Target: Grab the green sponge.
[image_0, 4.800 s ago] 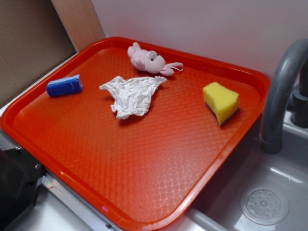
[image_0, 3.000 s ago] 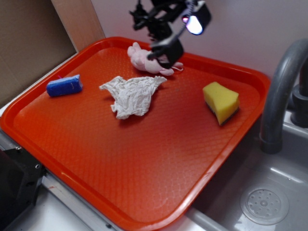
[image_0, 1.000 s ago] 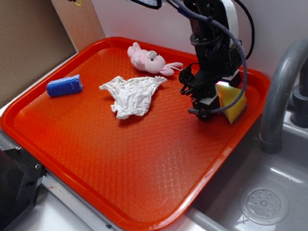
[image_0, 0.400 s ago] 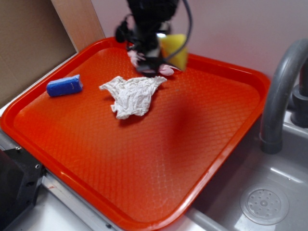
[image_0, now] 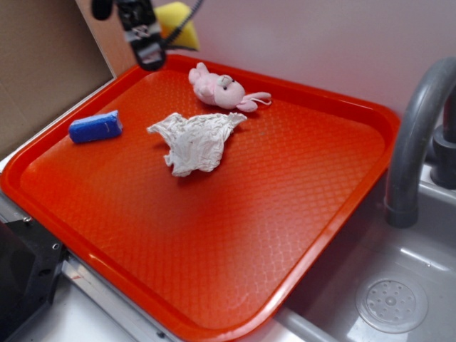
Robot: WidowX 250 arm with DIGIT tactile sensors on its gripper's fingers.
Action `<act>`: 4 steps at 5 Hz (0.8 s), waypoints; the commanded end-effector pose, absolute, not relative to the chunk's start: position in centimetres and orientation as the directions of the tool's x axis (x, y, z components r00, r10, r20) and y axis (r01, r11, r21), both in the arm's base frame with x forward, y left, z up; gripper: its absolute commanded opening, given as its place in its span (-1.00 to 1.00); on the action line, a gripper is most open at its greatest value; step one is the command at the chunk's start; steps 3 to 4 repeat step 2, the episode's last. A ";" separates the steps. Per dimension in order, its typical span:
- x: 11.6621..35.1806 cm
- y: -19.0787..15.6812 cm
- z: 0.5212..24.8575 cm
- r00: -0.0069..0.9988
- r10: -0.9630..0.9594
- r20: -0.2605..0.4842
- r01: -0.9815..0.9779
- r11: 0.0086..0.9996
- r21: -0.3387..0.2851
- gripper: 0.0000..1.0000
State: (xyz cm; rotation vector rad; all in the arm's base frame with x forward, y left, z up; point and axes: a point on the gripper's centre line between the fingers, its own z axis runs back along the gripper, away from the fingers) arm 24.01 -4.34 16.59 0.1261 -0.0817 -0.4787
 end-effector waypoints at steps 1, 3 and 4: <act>20.9 -5.1 19.5 0.987 -0.120 0.105 0.112 0.991 0.074 -1.00; 20.7 -5.0 19.3 0.984 -0.136 0.110 0.130 0.990 0.061 -1.00; 20.7 -5.0 19.3 0.984 -0.136 0.110 0.130 0.990 0.061 -1.00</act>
